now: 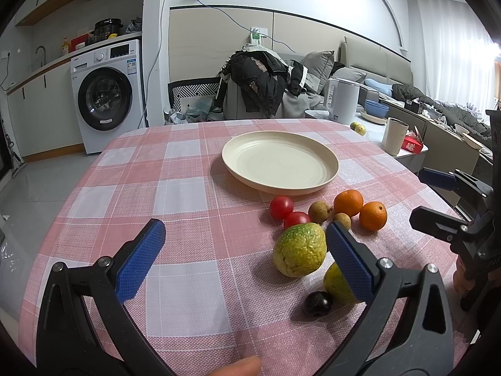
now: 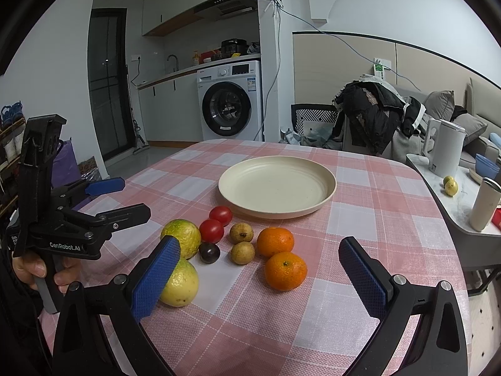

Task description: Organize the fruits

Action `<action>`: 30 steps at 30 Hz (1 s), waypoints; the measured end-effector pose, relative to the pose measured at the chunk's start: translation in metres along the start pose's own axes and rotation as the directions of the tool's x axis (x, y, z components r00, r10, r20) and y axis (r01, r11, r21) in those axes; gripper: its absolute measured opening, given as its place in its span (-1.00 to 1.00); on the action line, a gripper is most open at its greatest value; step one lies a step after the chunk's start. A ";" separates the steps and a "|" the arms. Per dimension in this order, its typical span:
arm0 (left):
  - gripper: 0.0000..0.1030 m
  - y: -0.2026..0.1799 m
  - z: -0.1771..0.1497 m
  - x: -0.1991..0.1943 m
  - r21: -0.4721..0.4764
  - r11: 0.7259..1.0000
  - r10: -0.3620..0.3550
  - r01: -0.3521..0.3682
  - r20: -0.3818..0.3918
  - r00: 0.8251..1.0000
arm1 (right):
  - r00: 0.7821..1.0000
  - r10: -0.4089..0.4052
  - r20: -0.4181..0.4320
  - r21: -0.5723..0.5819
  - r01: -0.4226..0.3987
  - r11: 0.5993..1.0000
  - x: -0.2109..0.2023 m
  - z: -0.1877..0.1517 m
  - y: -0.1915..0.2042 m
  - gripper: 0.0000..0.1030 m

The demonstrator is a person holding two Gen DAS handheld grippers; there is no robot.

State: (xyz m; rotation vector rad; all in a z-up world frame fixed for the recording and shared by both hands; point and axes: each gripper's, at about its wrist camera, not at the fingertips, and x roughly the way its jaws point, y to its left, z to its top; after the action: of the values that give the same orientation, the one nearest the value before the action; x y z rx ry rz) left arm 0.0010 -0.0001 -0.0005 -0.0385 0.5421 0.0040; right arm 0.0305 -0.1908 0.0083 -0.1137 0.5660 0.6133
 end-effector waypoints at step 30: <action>0.98 -0.004 0.002 -0.001 0.020 1.000 -0.009 0.009 -0.007 1.000 | 1.000 -0.007 -0.019 0.000 0.007 1.000 0.005 -0.001 0.000 1.00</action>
State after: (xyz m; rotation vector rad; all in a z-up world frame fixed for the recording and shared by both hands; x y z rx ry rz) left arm 0.0015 -0.0042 0.0014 -0.0211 0.5493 -0.0107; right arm 0.0334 -0.1881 0.0053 -0.1212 0.5839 0.6054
